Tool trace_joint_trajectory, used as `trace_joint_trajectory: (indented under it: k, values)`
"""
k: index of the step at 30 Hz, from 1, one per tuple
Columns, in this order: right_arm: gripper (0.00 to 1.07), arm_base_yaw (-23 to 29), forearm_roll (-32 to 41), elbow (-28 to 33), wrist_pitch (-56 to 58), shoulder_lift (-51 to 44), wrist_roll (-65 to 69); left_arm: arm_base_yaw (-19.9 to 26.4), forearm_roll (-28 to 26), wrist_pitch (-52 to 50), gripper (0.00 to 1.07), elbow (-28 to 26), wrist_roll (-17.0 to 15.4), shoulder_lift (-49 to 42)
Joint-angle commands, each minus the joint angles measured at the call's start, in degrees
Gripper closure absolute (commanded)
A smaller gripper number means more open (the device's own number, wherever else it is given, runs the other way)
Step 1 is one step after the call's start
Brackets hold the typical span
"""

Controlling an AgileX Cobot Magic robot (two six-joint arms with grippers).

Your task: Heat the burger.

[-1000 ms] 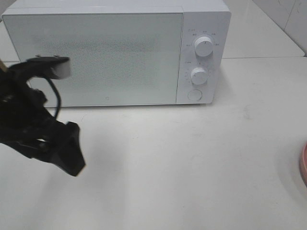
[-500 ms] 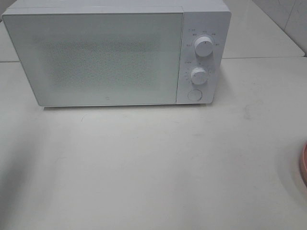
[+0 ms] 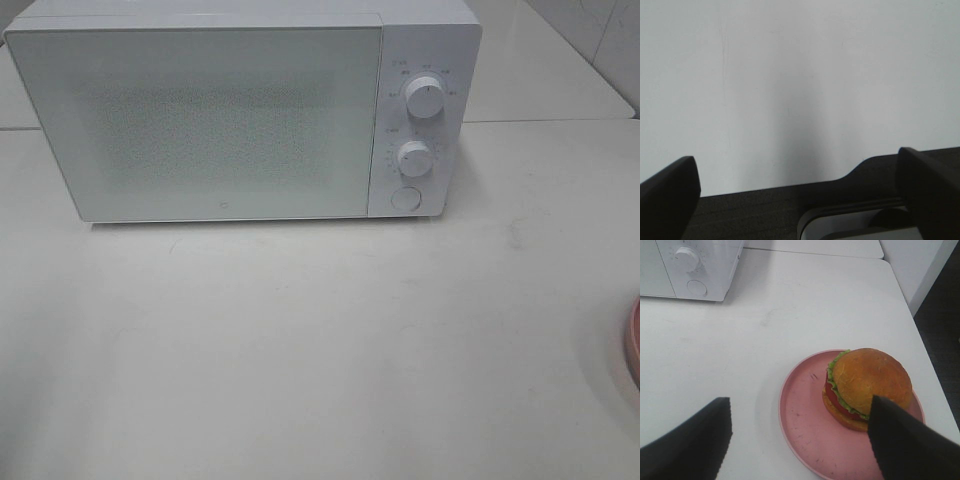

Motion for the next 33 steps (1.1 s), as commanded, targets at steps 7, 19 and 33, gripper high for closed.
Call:
trace_joint_trajectory:
  k: [7,19,33]
  values:
    - [0.32,-0.34,-0.46,0.06,-0.34,-1.55,-0.23,0.11,0.80,-3.67,0.08,5.27,-0.46,-16.96]
    - [0.32,-0.34,-0.46,0.06,-0.34,-1.55,-0.23,0.11,8.42,-3.90,0.08,5.44,-10.54,-33.63]
    - [0.32,-0.34,-0.46,0.06,-0.34,-1.55,-0.23,0.11,8.94,-3.95,0.08,5.44,-10.26,-34.43]
